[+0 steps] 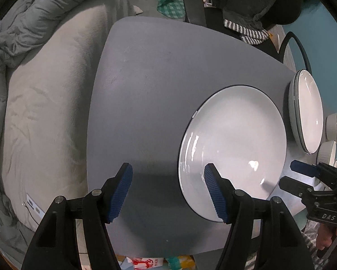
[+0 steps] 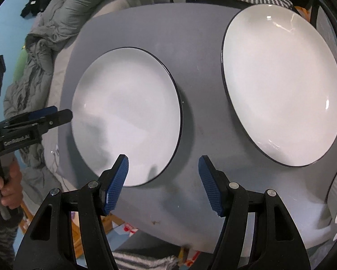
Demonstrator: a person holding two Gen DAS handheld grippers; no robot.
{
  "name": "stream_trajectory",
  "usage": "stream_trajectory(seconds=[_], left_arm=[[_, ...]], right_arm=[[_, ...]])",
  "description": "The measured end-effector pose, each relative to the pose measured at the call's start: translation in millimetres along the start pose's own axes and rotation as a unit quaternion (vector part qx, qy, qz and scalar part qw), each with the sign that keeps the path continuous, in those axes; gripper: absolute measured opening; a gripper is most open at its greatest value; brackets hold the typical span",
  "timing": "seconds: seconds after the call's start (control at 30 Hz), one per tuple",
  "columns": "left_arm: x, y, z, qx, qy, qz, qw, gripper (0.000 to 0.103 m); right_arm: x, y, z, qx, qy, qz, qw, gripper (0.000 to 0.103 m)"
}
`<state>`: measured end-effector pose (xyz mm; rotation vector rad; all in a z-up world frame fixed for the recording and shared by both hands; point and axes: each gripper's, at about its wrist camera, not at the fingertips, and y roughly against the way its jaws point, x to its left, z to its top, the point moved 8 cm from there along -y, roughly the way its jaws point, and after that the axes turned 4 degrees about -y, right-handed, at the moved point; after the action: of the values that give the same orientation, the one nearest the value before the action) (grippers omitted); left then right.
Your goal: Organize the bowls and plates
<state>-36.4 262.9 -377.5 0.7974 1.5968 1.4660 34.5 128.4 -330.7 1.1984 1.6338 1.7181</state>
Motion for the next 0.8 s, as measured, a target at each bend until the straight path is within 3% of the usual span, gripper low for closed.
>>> stream_trajectory(seconds=[0.3, 0.4, 0.6, 0.63, 0.8], left_arm=[[9.0, -13.2, 8.0, 0.016, 0.0, -0.021, 0.9997, 0.068], [8.4, -17.3, 5.2, 0.018, 0.0, -0.026, 0.9995, 0.067], [8.6, -22.6, 0.3, 0.024, -0.006, -0.028, 0.9993, 0.051], [8.4, -23.4, -1.0, 0.026, -0.011, -0.027, 0.9992, 0.044], [5.2, -21.6, -3.9, 0.027, -0.03, -0.035, 0.9986, 0.036]], right_arm=[[-4.4, -15.8, 8.5, -0.003, -0.015, -0.017, 1.0, 0.065], [-5.2, -16.8, 8.9, -0.008, -0.015, -0.022, 1.0, 0.058], [-7.0, -19.8, 7.3, -0.005, -0.023, -0.029, 0.999, 0.044], [-5.9, -20.3, 8.0, -0.005, -0.024, -0.03, 0.999, 0.043], [-4.9, -21.3, 9.0, -0.005, -0.025, -0.035, 0.999, 0.033]])
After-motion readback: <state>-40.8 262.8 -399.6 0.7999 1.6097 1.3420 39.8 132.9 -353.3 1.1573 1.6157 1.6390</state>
